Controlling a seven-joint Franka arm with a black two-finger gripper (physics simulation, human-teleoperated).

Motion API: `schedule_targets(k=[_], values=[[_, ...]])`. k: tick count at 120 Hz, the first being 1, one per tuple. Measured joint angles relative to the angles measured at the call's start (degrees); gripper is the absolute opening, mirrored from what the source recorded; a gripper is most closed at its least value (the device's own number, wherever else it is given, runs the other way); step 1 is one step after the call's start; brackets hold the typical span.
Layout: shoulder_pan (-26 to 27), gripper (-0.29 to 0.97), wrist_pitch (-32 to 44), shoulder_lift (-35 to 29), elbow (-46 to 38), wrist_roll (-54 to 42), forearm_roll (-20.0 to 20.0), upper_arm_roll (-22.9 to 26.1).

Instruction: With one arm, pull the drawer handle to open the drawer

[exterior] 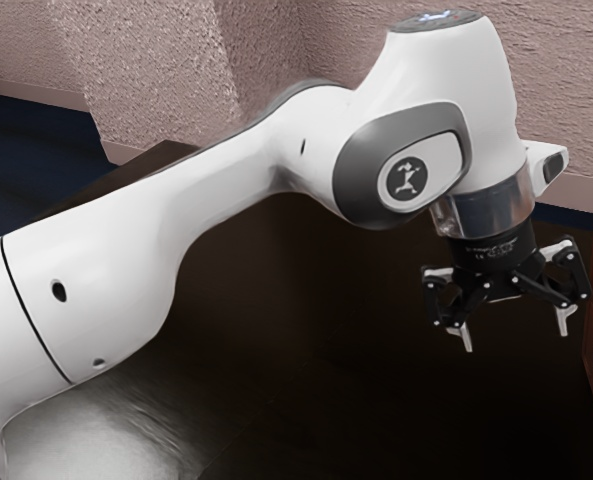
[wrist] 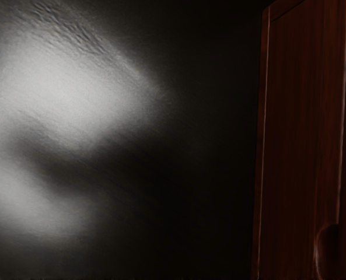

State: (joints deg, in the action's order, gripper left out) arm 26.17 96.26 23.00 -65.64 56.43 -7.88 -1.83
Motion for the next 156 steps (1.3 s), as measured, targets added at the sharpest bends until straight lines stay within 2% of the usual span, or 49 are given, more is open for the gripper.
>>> schedule_targets(k=[86, 156], values=[[1.4, 0.67, 3.8, 1.9, -0.1, 1.9, -2.5, 0.1], [2.1, 0.5, 5.1, 3.1, -0.4, 2.3, -3.1, 0.2]])
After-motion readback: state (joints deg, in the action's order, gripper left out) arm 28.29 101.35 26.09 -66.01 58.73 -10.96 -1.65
